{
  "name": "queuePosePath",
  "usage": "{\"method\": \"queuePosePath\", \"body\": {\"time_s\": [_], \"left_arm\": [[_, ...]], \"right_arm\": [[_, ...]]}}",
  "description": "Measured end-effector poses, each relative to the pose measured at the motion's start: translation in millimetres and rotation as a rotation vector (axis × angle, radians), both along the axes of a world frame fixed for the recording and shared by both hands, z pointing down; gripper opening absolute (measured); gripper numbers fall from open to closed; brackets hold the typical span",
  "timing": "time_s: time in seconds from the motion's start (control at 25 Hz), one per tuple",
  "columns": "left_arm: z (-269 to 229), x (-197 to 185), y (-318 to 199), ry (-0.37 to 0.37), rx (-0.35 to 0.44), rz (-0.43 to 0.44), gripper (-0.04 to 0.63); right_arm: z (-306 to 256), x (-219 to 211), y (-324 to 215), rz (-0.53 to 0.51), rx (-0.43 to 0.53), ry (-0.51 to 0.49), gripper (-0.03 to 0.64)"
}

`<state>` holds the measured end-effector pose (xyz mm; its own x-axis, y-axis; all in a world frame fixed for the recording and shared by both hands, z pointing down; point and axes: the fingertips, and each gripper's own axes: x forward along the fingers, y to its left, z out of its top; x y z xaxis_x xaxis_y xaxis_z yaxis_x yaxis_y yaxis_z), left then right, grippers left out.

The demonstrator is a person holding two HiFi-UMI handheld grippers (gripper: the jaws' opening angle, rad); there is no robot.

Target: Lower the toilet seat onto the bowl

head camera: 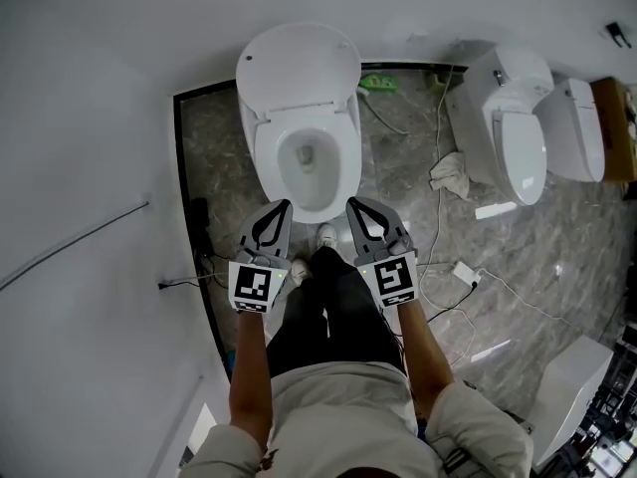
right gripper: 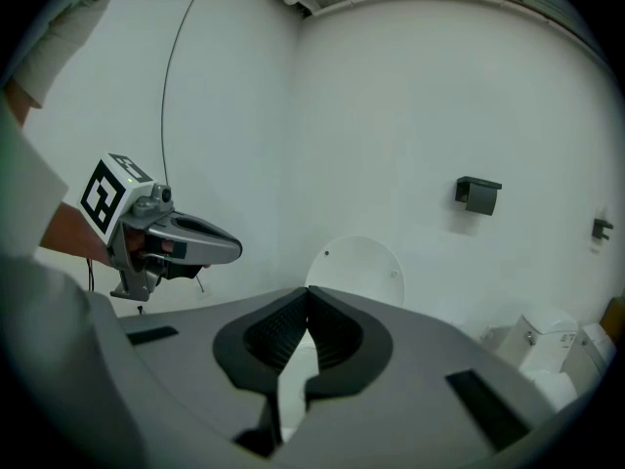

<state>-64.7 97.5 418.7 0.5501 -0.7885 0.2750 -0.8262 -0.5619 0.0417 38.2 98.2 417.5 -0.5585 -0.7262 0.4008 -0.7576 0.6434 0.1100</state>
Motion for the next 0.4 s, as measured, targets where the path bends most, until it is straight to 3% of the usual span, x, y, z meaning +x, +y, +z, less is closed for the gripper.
{"method": "queuePosePath", "body": {"time_s": [0.4], "left_arm": [[-26, -10, 11, 0.011, 0.035, 0.001, 0.025]], "right_arm": [[-23, -8, 10, 0.016, 0.028, -0.011, 0.021]]}}
